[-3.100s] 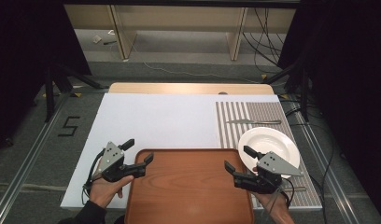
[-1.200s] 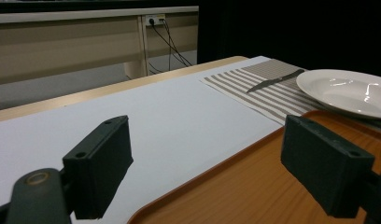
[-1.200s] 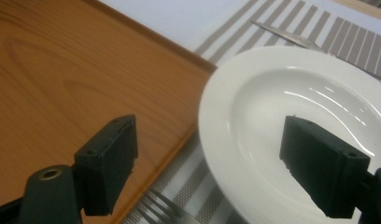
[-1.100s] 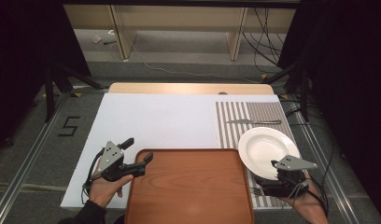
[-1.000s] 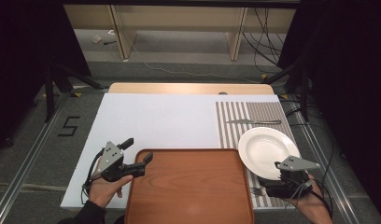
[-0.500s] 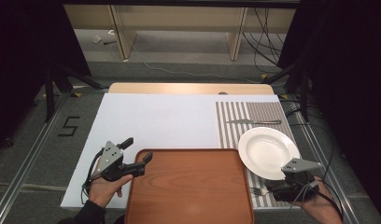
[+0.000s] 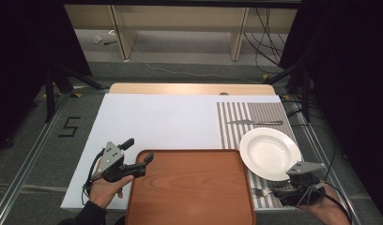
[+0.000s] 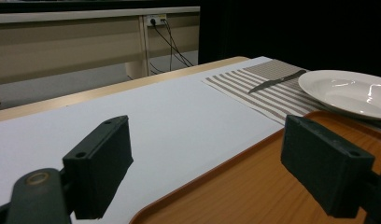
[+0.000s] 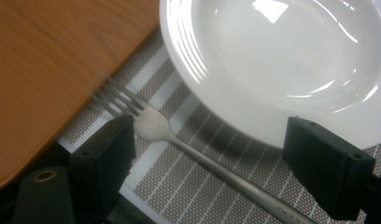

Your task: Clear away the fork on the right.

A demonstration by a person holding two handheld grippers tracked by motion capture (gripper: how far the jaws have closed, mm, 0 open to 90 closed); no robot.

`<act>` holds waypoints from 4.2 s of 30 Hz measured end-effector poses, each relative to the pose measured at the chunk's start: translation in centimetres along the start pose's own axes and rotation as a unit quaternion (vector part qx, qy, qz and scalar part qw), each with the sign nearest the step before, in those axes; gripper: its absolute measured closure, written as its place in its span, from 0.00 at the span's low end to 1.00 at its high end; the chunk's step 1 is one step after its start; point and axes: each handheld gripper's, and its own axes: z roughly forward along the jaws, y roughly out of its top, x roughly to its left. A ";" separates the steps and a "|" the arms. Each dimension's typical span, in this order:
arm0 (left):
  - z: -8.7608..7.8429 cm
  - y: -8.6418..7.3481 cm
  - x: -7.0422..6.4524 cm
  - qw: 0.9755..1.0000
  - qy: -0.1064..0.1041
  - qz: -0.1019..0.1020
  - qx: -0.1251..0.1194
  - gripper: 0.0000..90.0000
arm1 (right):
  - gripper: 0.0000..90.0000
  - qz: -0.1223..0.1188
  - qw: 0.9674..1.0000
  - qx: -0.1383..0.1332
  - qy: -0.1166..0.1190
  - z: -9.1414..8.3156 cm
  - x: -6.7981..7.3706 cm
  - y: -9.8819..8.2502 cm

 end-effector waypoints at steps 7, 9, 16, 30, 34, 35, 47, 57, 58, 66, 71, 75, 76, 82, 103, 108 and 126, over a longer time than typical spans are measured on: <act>0.0 -0.1 0.0 1.000 0.002 0.000 0.002 0.18 | 0.19 0.004 1.000 0.016 0.002 0.0 -0.4 -0.4; 0.0 0.0 0.0 1.000 0.002 -0.001 -0.001 0.18 | 0.19 0.007 1.000 0.022 0.004 0.2 -0.5 -0.5; 0.0 0.0 0.0 1.000 0.002 0.000 -0.001 0.18 | 0.20 0.015 0.999 0.046 0.011 0.7 -0.9 -1.1; 0.0 -0.1 0.0 1.000 0.002 0.002 0.001 0.18 | 0.24 0.015 0.997 0.079 0.019 2.3 -1.8 -1.2; 0.1 -0.1 -0.1 1.000 0.002 0.004 0.002 0.18 | 0.25 0.012 0.996 0.087 0.023 2.7 -2.0 -1.1; 0.1 -0.1 -0.1 1.000 0.002 0.004 0.003 0.18 | 0.26 0.010 0.996 0.089 0.025 2.8 -2.0 -1.0; 0.1 -0.2 -0.1 1.000 0.003 0.004 0.003 0.18 | 0.34 -0.008 0.992 0.124 0.035 3.7 -2.4 -0.8; 0.0 -0.2 -0.1 1.000 0.004 0.006 0.003 0.18 | 0.62 -0.020 0.988 0.151 0.039 3.2 -1.8 -0.3; 0.0 -0.2 -0.1 1.000 0.004 0.007 0.004 0.18 | 0.62 -0.020 0.988 0.151 0.039 3.2 -1.8 -0.3; 0.0 -0.1 -0.1 1.000 0.005 0.006 0.002 0.18 | 0.78 -0.056 0.983 0.171 0.041 3.2 -0.8 0.1; 0.0 -0.1 -0.1 1.000 0.006 0.006 0.003 0.18 | 0.86 -0.090 0.979 0.179 0.043 3.2 -0.2 0.3; 0.1 -0.2 -0.1 1.000 0.005 0.010 0.006 0.18 | 0.91 -0.107 0.976 0.185 0.041 3.3 0.2 0.5; 0.1 -0.2 -0.1 1.000 0.005 0.008 0.005 0.18 | 0.91 -0.110 0.976 0.185 0.042 3.3 0.2 0.5; 0.1 -0.2 -0.1 1.000 0.005 0.009 0.005 0.18 | 0.93 -0.123 0.974 0.183 0.045 3.3 0.3 0.5; 0.1 -0.2 -0.1 1.000 0.006 0.008 0.004 0.18 | 0.94 -0.159 0.982 0.058 0.090 1.0 4.0 4.1; 0.0 -0.2 -0.1 1.000 0.007 0.009 0.001 0.18 | 0.94 -0.138 0.984 0.024 0.110 0.8 4.6 5.2; -0.1 -0.1 -0.1 1.000 0.008 0.010 -0.004 0.18 | 0.94 -0.139 0.975 -0.005 0.171 2.1 8.1 8.9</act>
